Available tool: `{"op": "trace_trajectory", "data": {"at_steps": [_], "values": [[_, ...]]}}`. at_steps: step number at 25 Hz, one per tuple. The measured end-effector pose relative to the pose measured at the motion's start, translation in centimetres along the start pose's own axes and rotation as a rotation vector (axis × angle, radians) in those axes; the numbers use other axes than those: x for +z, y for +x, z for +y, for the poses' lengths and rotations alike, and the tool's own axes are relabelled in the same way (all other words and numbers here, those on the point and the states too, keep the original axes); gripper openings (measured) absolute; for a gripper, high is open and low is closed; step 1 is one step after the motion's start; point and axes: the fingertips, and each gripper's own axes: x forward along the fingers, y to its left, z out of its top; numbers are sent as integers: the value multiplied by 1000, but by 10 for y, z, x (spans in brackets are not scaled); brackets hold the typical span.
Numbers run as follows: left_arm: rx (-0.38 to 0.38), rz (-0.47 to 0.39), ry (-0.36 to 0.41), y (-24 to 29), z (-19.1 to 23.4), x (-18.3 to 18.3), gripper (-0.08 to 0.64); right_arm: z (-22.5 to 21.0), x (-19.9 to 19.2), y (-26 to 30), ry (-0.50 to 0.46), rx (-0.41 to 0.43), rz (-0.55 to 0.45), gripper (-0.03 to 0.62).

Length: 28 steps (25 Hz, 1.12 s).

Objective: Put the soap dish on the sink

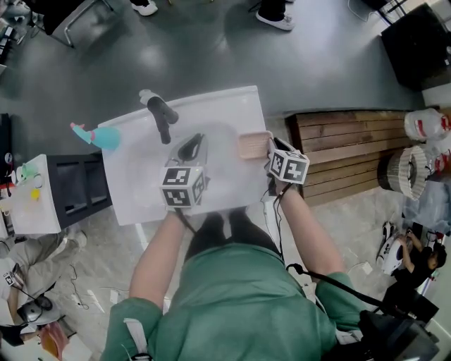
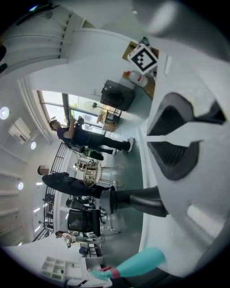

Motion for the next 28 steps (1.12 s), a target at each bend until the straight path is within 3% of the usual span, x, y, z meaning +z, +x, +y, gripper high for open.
{"op": "trace_trajectory", "data": {"at_steps": [5, 10, 15, 28], "values": [[-4, -2, 2, -2, -3, 1, 37, 0, 9, -7, -31, -37, -26, 77], [-4, -18, 9, -8, -8, 9, 37, 8, 36, -27, -56, -46, -116, 75], [-6, -76, 29, -20, -15, 40, 37, 34, 80, -60, -78, -4, -270, 75], [16, -262, 70, -80, -23, 132, 37, 136, 186, -183, -303, 126, -613, 43]]}}
